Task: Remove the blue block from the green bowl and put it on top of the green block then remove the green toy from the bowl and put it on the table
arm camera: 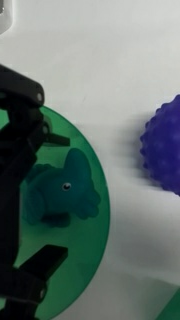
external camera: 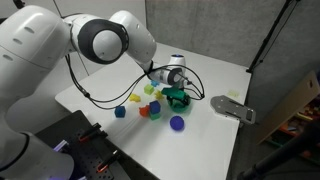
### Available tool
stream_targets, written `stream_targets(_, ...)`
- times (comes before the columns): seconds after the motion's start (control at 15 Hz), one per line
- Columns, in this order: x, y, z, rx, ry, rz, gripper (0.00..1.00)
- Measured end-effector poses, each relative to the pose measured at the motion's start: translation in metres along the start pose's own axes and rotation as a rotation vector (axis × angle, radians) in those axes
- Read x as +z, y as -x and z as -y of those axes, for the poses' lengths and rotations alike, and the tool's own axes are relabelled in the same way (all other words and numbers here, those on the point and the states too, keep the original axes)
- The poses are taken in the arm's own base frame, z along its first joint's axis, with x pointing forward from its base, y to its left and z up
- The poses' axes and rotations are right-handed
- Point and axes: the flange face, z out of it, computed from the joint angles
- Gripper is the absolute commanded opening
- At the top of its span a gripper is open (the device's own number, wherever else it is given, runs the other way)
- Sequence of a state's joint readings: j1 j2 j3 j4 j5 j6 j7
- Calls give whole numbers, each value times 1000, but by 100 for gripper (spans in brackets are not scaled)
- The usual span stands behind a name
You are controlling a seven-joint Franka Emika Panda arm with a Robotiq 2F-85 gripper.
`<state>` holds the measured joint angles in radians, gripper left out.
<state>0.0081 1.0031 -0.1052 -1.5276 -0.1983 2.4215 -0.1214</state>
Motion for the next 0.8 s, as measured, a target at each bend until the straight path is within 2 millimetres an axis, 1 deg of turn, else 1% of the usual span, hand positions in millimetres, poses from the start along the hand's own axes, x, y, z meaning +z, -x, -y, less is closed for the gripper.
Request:
stream_targets(0.07,1,0,-1,-4,6,-1,92)
stream_targets(0.13,3,0,-2,-7,11,-2,75)
stream_targets(0.4,16,1,-2,-11,18,1,40)
stream_targets(0.53,23,2,-2,-12,19,5,27)
stream_targets(0.6,22,2,-3,-11,21,3,26)
stream_targets(0.73,21,1,-3,-11,22,1,17)
stream_targets(0.8,20,0,-4,-10,23,-1,15)
